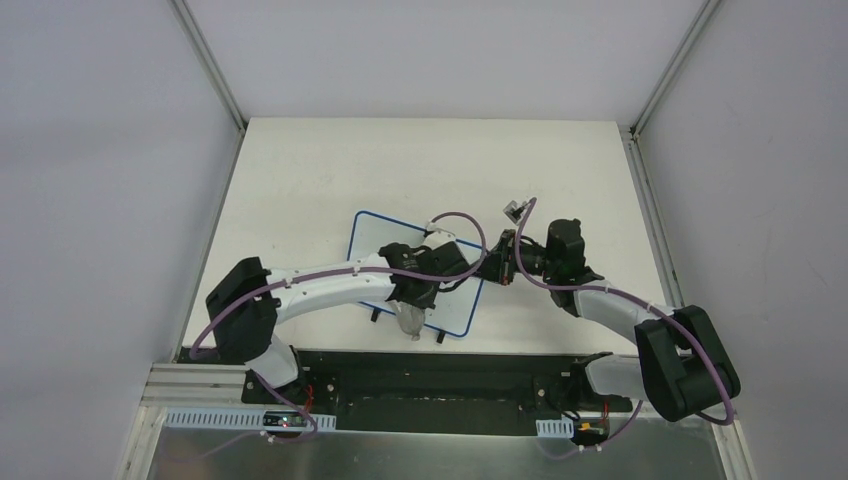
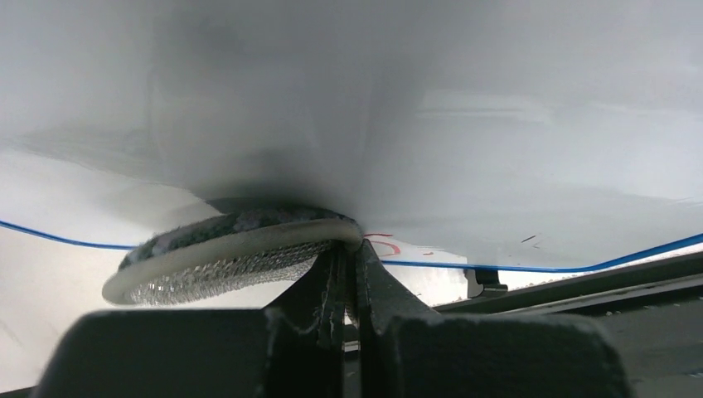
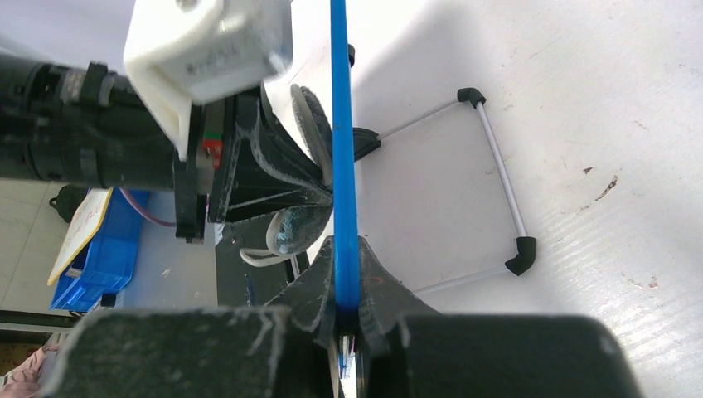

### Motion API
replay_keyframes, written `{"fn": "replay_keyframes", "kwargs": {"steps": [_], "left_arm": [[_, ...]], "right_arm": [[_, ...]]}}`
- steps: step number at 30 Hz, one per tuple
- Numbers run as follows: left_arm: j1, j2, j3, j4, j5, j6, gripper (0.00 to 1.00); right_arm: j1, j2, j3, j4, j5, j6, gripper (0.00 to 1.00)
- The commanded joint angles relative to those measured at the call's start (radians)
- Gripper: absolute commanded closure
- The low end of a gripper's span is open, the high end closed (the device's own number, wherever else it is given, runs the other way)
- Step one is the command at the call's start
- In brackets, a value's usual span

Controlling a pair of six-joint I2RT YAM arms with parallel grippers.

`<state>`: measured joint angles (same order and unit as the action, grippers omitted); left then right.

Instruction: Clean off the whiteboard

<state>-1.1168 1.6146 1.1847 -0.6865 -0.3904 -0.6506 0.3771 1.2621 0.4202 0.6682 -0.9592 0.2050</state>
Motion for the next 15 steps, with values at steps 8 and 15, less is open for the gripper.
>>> {"fn": "replay_keyframes", "kwargs": {"steps": [8, 15], "left_arm": [[0.315, -0.302, -0.205, 0.133, -0.038, 0.017, 1.0], [0.274, -0.218, -0.187, 0.212, 0.126, -0.001, 1.0]], "right_arm": [[0.032, 0.012, 0.005, -0.039, -0.028, -0.102, 1.0], [0.033, 0.008, 0.004, -0.039, -0.029, -0.102, 1.0]]}}
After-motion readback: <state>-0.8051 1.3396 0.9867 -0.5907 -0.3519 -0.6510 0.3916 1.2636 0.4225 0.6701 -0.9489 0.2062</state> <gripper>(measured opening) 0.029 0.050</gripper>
